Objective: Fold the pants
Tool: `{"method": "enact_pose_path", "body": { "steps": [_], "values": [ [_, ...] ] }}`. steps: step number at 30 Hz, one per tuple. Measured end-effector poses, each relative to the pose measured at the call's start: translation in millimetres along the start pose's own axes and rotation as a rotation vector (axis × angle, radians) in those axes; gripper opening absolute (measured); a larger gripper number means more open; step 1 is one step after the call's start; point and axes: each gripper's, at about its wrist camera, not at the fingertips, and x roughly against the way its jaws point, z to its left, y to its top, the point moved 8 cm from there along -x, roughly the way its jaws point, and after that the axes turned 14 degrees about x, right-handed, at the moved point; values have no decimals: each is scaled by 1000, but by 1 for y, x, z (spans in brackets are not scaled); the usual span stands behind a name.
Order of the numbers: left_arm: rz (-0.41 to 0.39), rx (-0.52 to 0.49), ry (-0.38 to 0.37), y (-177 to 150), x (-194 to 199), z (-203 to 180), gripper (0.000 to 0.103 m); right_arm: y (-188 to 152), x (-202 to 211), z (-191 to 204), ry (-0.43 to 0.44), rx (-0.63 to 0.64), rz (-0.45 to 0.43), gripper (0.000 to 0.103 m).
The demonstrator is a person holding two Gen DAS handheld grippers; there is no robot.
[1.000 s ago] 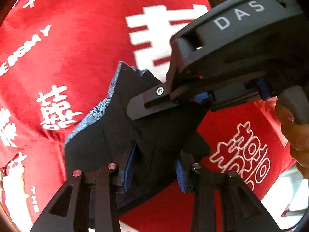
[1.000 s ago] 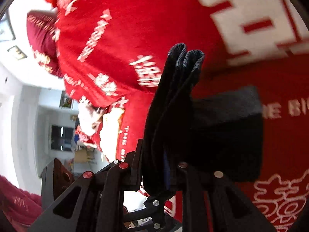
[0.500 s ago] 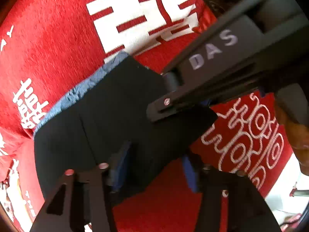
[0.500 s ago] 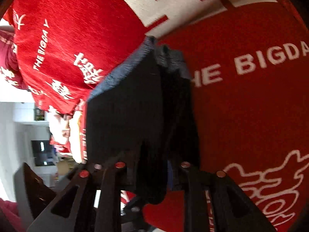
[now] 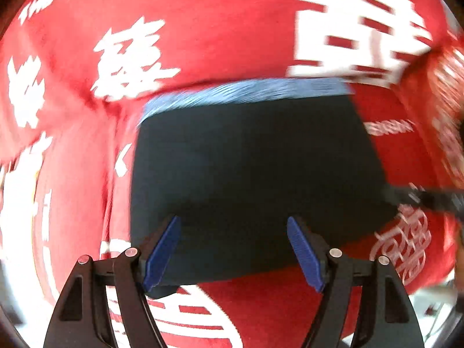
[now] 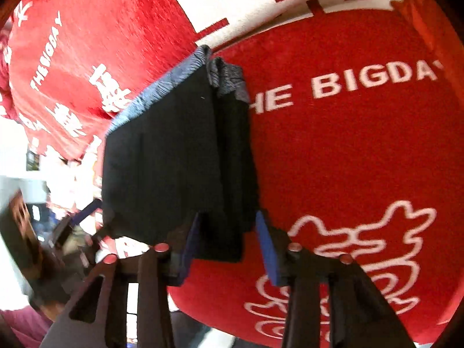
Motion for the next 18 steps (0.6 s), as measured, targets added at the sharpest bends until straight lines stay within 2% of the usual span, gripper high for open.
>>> {"method": "enact_pose_path", "body": {
  "steps": [3,6,12,15,18],
  "values": [
    [101,48,27,-4,-27,13,79,-4,9,-4,-82,18,14,48],
    [58,25,80,-7,-35,14,90,-3,24,-4,-115,23,-4,48],
    [58,55,78,-11,-35,16,91,10,43,30,-26,121,-83,48],
    [61,58,83,-12,-34,15,91,14,28,53,-15,182,-52,48],
    [69,60,77,-10,-36,15,91,12,3,55,-25,169,16,48]
  ]
}}
